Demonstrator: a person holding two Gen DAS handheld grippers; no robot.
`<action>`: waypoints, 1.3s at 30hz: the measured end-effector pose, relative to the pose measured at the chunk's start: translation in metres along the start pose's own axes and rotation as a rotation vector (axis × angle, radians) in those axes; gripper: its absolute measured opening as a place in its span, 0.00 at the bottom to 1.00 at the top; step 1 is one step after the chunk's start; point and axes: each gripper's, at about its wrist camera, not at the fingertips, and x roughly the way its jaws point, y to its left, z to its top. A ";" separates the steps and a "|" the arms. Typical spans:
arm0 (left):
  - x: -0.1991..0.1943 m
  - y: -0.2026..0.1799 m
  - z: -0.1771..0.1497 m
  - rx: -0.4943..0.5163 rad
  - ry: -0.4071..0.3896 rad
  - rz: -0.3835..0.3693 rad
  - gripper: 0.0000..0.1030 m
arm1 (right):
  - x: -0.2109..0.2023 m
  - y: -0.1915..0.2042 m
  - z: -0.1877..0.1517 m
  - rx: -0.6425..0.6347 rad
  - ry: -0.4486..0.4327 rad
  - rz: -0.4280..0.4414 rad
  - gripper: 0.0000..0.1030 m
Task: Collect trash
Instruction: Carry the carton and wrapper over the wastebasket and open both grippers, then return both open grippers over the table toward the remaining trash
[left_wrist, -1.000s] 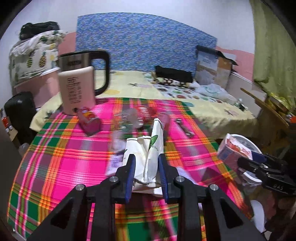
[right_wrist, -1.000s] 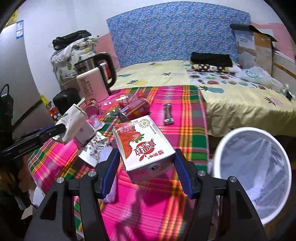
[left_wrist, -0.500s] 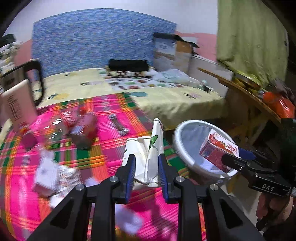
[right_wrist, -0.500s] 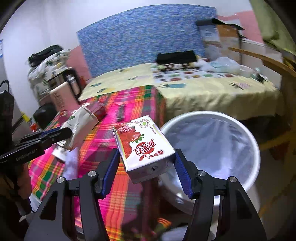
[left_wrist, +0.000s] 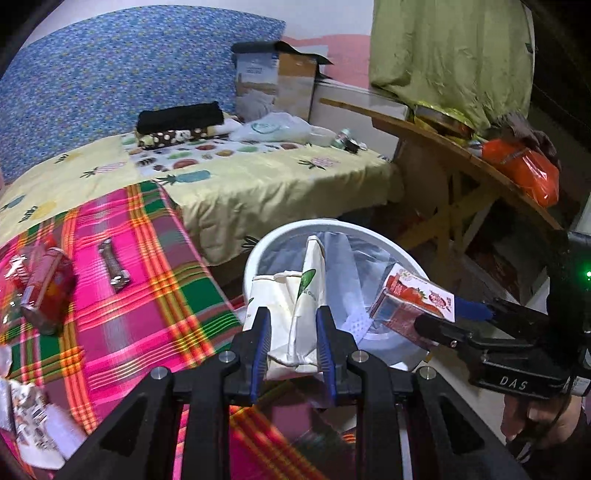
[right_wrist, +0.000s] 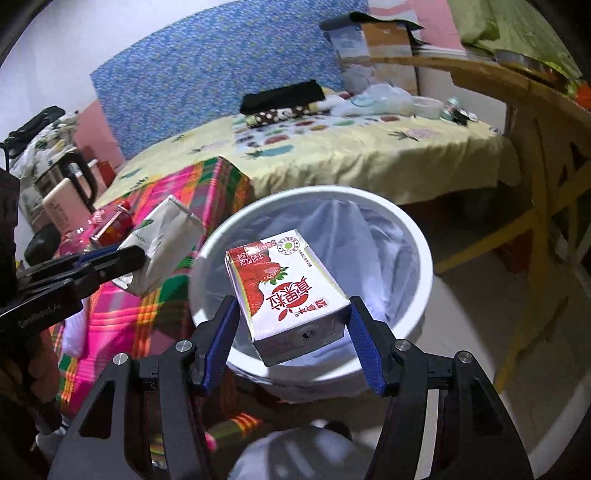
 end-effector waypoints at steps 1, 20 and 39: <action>0.003 -0.003 0.000 0.004 0.005 -0.006 0.26 | 0.002 -0.002 -0.001 0.006 0.009 -0.008 0.59; 0.030 -0.012 0.007 -0.004 0.044 -0.091 0.52 | 0.005 -0.016 -0.003 0.022 0.039 -0.033 0.61; -0.029 0.027 -0.019 -0.101 -0.018 0.095 0.52 | -0.014 0.031 0.000 -0.038 -0.024 0.065 0.61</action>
